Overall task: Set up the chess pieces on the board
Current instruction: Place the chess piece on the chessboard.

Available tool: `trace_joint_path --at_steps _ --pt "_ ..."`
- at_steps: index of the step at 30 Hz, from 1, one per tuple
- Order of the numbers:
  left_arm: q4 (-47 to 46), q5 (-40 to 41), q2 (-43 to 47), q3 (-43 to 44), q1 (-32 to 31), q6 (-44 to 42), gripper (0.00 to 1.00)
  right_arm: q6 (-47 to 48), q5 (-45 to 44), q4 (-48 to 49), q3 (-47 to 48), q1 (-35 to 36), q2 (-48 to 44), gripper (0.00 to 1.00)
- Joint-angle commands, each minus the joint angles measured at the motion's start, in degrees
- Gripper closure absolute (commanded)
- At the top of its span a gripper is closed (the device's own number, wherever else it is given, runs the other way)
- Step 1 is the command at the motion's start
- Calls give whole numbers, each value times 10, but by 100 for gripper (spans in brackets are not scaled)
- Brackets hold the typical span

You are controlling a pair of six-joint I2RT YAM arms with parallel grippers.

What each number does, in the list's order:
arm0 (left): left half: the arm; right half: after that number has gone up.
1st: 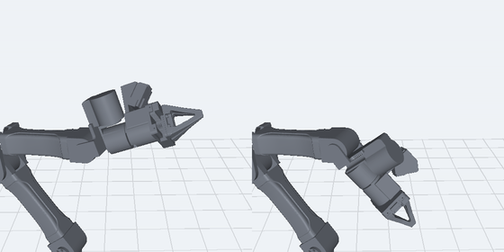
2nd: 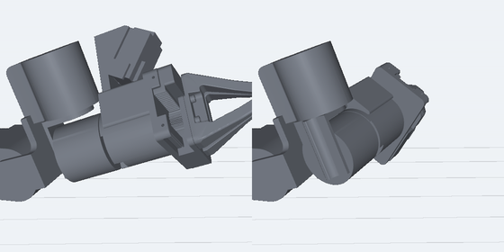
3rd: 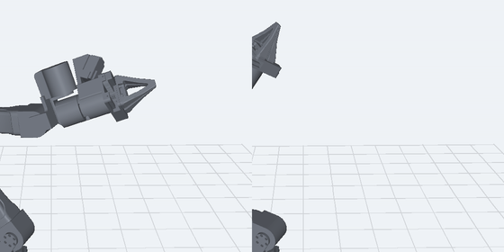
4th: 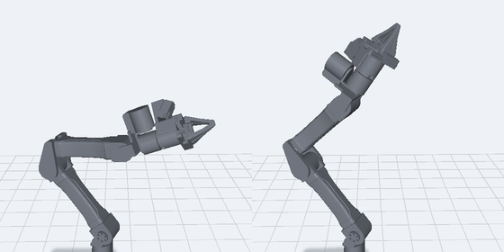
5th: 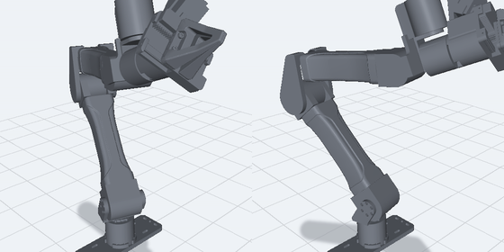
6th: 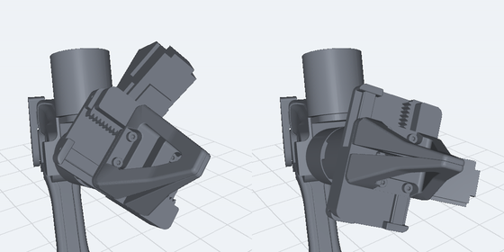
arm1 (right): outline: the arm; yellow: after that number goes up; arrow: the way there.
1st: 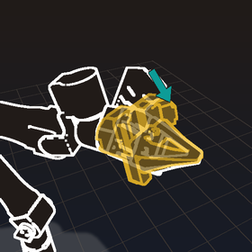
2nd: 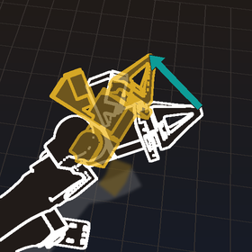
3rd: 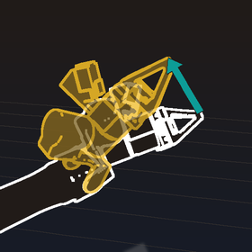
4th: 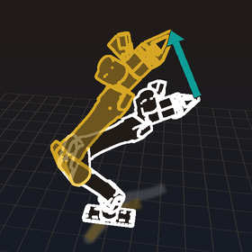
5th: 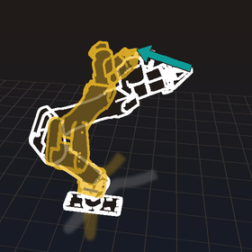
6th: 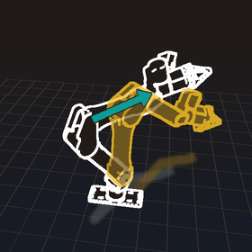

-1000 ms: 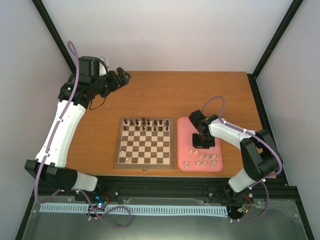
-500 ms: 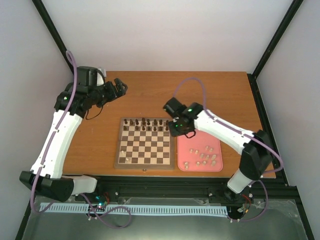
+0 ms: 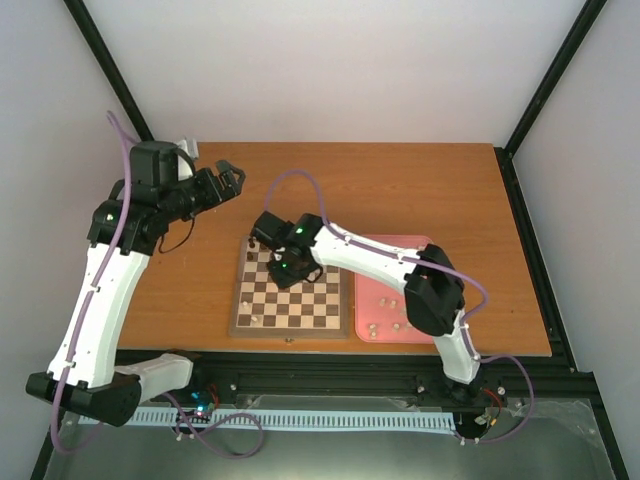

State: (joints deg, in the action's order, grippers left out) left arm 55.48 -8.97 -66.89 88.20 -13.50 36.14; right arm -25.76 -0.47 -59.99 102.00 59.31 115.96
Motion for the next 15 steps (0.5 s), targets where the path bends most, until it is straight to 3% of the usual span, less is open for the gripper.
trace_joint_path --at_steps 1,15 --pt "17 5 11 2 4 -8 0 33 32 -21 65 26 50 97" --pt "30 18 6 18 4 -17 0 67 73 -43 159 58 145 97"
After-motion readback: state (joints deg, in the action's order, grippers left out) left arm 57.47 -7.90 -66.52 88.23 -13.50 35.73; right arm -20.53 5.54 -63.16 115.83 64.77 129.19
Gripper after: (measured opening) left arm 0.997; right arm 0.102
